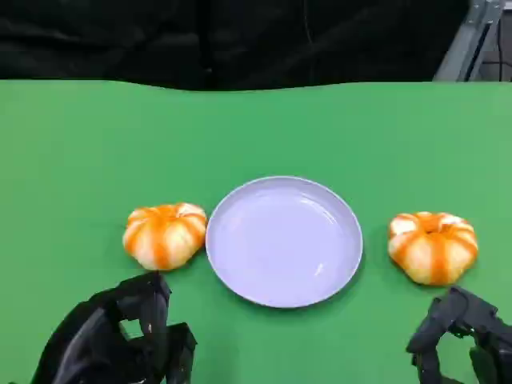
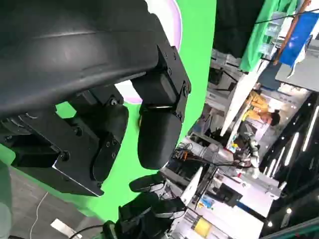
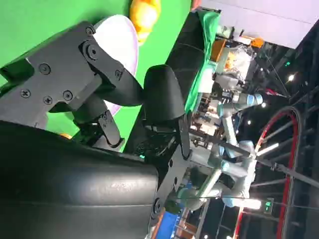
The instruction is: Grasp the bread from the table and place it into the plate.
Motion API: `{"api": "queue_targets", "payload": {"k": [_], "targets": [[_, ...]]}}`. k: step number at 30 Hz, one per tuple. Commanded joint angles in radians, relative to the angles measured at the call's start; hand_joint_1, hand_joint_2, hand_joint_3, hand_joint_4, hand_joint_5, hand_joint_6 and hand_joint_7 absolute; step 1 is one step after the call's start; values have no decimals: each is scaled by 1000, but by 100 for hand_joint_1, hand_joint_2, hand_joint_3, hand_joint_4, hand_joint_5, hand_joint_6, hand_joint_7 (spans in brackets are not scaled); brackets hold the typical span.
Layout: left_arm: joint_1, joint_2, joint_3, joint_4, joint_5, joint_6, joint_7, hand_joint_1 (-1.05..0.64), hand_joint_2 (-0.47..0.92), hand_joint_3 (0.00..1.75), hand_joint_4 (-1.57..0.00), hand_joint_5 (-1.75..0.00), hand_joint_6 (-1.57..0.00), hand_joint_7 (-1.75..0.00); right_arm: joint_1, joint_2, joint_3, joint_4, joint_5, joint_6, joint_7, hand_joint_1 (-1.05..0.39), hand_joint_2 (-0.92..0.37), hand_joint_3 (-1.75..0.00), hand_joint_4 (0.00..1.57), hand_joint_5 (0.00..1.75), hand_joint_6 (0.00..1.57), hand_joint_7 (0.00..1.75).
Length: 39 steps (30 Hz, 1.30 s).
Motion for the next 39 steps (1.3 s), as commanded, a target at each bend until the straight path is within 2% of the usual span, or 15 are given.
{"api": "queue_targets", "payload": {"k": [1, 6, 20, 25, 26, 28, 31, 32, 34, 36, 38, 39], "targets": [[-35, 12, 7, 22, -2, -6, -10, 7, 49, 167, -102, -175, -91, -175, 18, 5, -15, -60, -12, 66, -15, -9, -49, -128, 82, 175, 73, 152], [-40, 13, 8, 28, -2, -8, -13, 6, 49, 167, -101, -175, -90, -175, 26, 7, -12, -85, -18, 96, -19, -9, -50, -127, 82, 175, 72, 153], [-17, 8, 11, -25, 4, 12, 34, 12, 50, 167, -100, -175, -88, -175, 17, -1, -5, -95, -6, 117, -4, -10, -52, -120, 82, 174, 74, 150], [-15, 4, 8, -35, 19, 0, 57, 14, 50, 165, -97, -175, -83, -175, 8, -3, -5, -82, -2, 105, -1, -9, -52, -120, 82, 174, 75, 150], [-10, 0, -1, -42, 68, -43, 73, 14, 50, 165, -96, -175, -83, -175, 11, -4, -7, -85, -3, 110, -2, -9, -52, -120, 82, 174, 75, 150], [-5, -3, -13, -48, 152, -132, 83, 4, 48, 147, -63, -175, -60, -160, 15, -3, -9, -90, -10, 119, -5, -10, -52, -120, 82, 175, 75, 150], [-11, -1, -21, -41, 225, -216, 86, -1, 48, 134, -47, -170, -52, -147, 18, -1, -9, -98, -13, 129, -6, -11, -52, -120, 83, 175, 75, 150], [-12, -1, -22, -42, 238, -224, 91, -5, 49, 123, -42, -162, -50, -137, 19, -1, -9, -101, -14, 133, -7, -12, -52, -119, 82, 174, 75, 150], [-19, 12, -26, -53, 294, -244, 108, -10, 50, 112, -35, -154, -47, -127, 18, -1, -9, -103, -14, 135, -7, -12, -53, -118, 82, 174, 75, 150], [-26, 27, -29, -62, 358, -269, 123, -22, 54, 92, -25, -133, -42, -104, 16, -3, -9, -102, -11, 133, -5, -11, -53, -118, 82, 175, 75, 150], [-27, 28, -32, -63, 377, -277, 128, -25, 56, 85, -23, -127, -41, -96, 16, -4, -9, -102, -10, 133, -4, -11, -53, -117, 82, 175, 75, 150], [-56, 74, -33, -52, 499, -360, 152, -26, 56, 84, -23, -126, -41, -95, 16, -2, -8, -103, -12, 136, -5, -11, -53, -117, 82, 175, 75, 150]]}}
